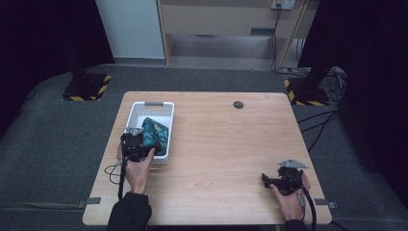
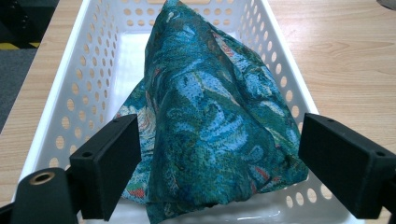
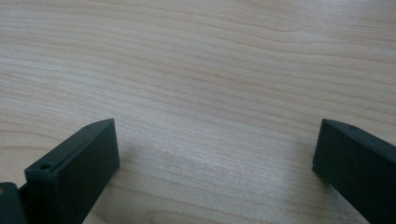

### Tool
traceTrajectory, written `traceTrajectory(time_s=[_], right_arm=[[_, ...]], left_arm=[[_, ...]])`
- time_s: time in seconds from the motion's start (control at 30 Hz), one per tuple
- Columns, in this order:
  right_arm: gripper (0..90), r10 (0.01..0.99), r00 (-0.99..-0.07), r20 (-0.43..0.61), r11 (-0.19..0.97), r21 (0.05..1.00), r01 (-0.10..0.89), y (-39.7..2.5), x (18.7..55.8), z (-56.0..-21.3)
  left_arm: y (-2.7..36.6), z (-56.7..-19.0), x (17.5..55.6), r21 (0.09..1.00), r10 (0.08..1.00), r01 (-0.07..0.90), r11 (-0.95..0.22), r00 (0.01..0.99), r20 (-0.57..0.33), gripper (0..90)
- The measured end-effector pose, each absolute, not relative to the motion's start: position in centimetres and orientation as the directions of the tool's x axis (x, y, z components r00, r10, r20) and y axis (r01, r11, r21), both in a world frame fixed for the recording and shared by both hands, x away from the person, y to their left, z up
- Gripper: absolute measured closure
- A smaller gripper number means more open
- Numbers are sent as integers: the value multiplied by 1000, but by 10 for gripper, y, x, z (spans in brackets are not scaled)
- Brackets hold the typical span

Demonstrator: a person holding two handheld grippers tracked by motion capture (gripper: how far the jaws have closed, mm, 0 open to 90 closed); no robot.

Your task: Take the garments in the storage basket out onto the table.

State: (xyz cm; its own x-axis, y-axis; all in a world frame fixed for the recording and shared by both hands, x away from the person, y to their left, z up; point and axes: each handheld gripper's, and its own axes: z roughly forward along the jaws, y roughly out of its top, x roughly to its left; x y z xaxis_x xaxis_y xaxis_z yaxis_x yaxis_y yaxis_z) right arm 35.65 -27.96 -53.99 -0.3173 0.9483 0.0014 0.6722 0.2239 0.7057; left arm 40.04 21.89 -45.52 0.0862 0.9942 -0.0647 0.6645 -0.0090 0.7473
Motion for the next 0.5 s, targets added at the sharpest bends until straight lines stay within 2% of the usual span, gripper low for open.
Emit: traceTrajectory(time_s=[0.5], right_arm=[[4, 948, -317, 1, 224, 706, 672, -280, 356, -540]], left_arm=[[223, -461, 410, 718, 993, 696, 25, 63, -96, 122]])
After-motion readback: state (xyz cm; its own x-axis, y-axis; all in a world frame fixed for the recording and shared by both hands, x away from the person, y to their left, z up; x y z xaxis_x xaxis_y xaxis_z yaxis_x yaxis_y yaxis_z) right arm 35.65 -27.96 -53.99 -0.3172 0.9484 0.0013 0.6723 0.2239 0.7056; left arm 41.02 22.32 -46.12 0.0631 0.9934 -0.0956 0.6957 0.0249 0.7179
